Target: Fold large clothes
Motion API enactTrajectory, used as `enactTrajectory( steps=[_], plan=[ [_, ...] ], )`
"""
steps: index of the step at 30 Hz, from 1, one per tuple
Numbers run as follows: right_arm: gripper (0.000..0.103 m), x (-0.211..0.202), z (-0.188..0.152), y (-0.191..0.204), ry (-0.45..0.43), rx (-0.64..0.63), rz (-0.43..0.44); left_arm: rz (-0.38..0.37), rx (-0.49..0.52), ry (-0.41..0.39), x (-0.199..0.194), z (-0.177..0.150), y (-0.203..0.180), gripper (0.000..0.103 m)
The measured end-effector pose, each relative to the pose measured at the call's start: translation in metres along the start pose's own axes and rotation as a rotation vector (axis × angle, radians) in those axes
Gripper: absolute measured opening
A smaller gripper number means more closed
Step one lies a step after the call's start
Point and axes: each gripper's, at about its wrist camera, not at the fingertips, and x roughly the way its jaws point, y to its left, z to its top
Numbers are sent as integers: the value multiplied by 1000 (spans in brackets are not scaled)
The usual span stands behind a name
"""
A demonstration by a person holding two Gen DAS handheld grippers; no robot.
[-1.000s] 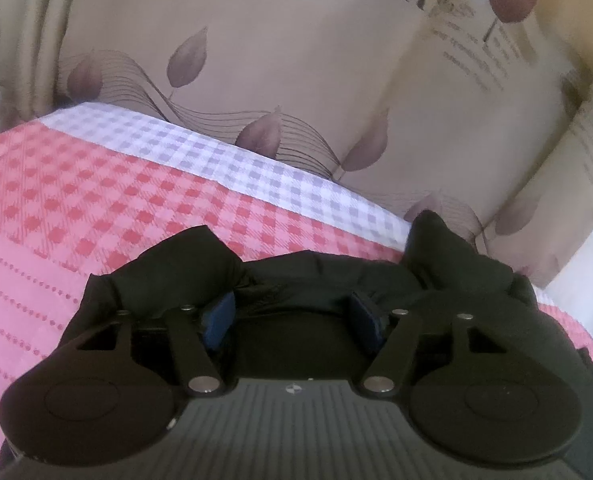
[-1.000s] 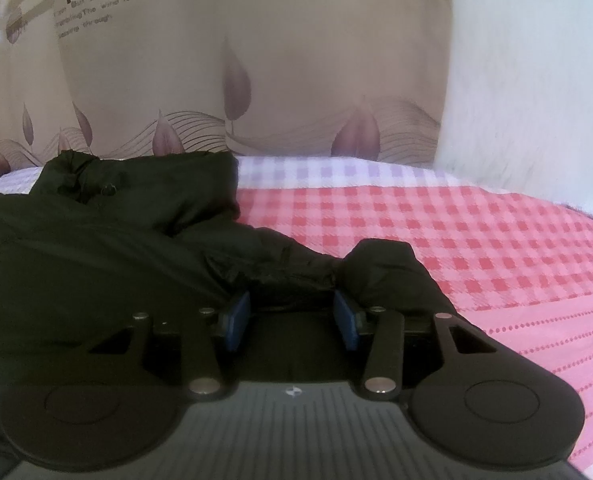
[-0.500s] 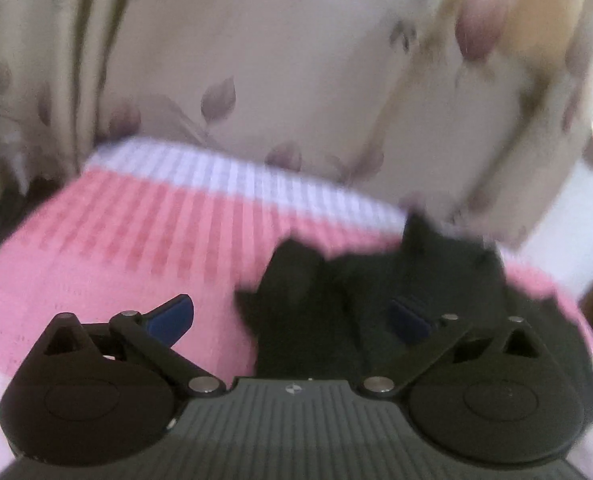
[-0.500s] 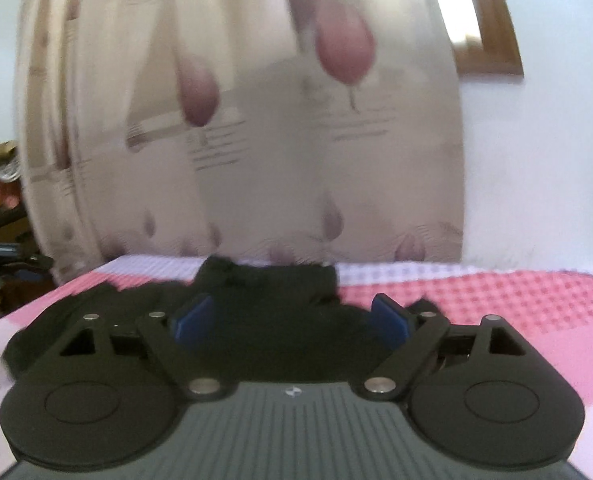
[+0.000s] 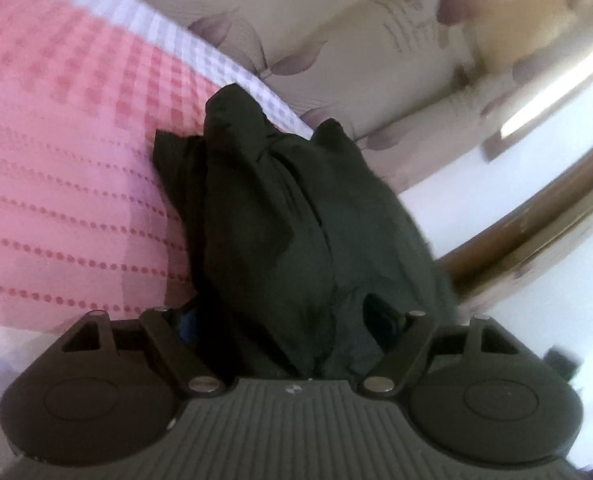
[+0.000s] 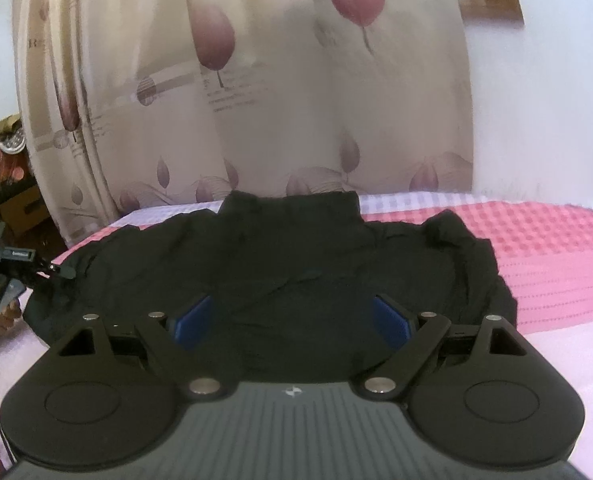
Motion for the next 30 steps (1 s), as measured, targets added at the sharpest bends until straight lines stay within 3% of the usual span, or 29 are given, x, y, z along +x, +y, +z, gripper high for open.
enactTrajectory(
  steps=[2, 6, 7, 8, 9, 11, 14, 18, 20, 22, 25, 30],
  plan=[
    [87, 3, -1, 4, 1, 19, 11, -23, -17, 25, 4, 5, 1, 78],
    [87, 13, -3, 12, 17, 58, 29, 5, 66, 28, 15, -1, -26, 75],
    [87, 15, -3, 15, 19, 50, 29, 3, 104, 15, 12, -7, -30, 70],
    [87, 17, -2, 17, 18, 37, 30, 16, 112, 6, 9, -11, -27, 50],
    [87, 18, -1, 19, 15, 26, 32, 38, 72, -12, 7, -14, -17, 40],
    [87, 22, 1, 22, 18, 12, 44, -24, -66, -70, 1, -22, 3, 39],
    [87, 30, 5, 30, 25, -14, 59, 28, -8, -113, -1, -30, -13, 37],
    [87, 41, 8, 46, 21, -121, 81, 4, -89, -158, -7, -36, -7, 32],
    [79, 44, 9, 54, 8, -182, 98, -3, -122, -186, -12, -42, -5, 29],
    [57, 47, 11, 61, 17, -244, 85, -7, -146, -216, -15, -47, -12, 27],
    [42, 51, 13, 62, 14, -285, 82, -13, -167, -246, -21, -49, -26, 25],
    [39, 60, 16, 64, 13, -285, 113, 13, -139, -219, -23, -43, -42, 25]
  ],
)
